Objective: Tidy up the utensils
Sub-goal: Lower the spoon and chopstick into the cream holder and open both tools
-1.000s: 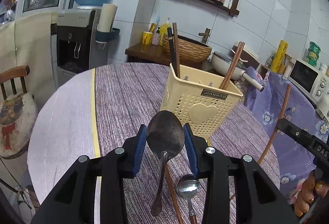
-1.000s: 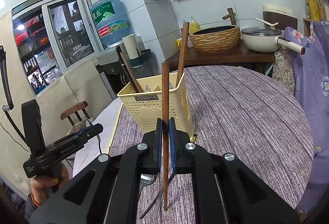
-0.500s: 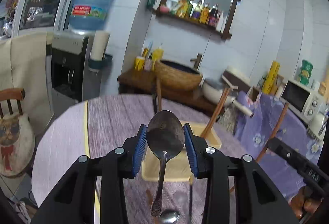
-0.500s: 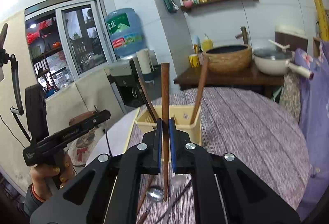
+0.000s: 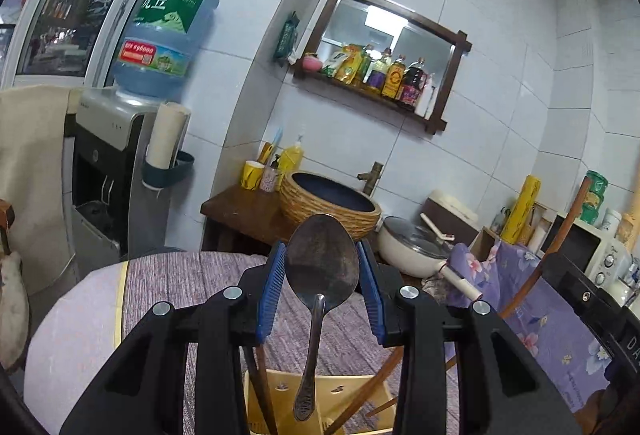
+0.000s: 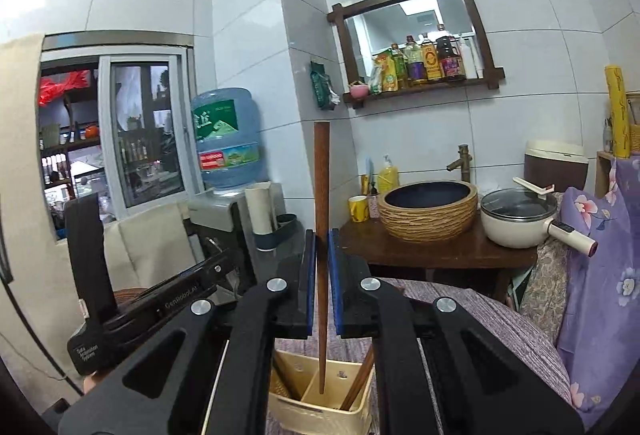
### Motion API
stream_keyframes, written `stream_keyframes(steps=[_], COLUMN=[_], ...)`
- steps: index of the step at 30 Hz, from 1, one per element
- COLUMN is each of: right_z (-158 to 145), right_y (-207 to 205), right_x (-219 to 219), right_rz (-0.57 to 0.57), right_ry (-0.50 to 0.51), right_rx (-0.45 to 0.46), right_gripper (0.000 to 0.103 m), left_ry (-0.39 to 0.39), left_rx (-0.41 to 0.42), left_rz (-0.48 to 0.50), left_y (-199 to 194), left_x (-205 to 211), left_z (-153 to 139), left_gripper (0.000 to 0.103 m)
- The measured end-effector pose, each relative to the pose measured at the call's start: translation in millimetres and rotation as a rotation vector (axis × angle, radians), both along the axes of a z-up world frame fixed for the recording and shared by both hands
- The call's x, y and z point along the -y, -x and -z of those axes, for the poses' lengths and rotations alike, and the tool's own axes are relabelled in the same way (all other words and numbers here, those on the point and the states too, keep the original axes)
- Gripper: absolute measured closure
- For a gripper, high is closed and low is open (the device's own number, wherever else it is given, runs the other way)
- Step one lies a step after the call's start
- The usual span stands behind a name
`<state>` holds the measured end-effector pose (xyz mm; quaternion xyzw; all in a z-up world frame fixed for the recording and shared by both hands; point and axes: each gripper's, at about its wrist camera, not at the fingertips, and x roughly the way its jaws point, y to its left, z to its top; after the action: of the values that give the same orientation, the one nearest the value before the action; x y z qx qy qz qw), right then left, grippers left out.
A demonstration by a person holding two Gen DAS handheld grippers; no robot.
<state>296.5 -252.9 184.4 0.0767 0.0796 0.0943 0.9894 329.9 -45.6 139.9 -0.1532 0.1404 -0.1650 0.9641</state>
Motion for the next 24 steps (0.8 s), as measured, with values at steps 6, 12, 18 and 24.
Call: stream_keyframes(steps=[6, 12, 18, 24], right_z=[45.1, 75.2, 93.7, 102.6], right_y=[-16.6, -19.5, -23.4, -25.7], right_x=[-6.6, -8.8, -6.1, -0.3], right_rz=[0.017, 0.012, 0.017, 0.032], right_ry=[0.022, 0.016, 0.001, -0.012], right_rx=[-0.065, -0.119, -0.168, -0.183], right_gripper=[0.095, 0.095, 0.095, 0.095], left_ry=[-0.030, -0.075, -0.117, -0.140], left_rx=[-0.009, -0.030, -0.046, -0.074], left_rz=[-0.015, 0.000, 0.009, 0.016], left_y=[3.3, 9.6, 12.4, 8.6], left_x=[0.6, 7.0, 9.6, 9.9], left_z=[34.9, 58.5, 74.5, 83.5], left_gripper=[0.067, 0.067, 0.067, 0.067])
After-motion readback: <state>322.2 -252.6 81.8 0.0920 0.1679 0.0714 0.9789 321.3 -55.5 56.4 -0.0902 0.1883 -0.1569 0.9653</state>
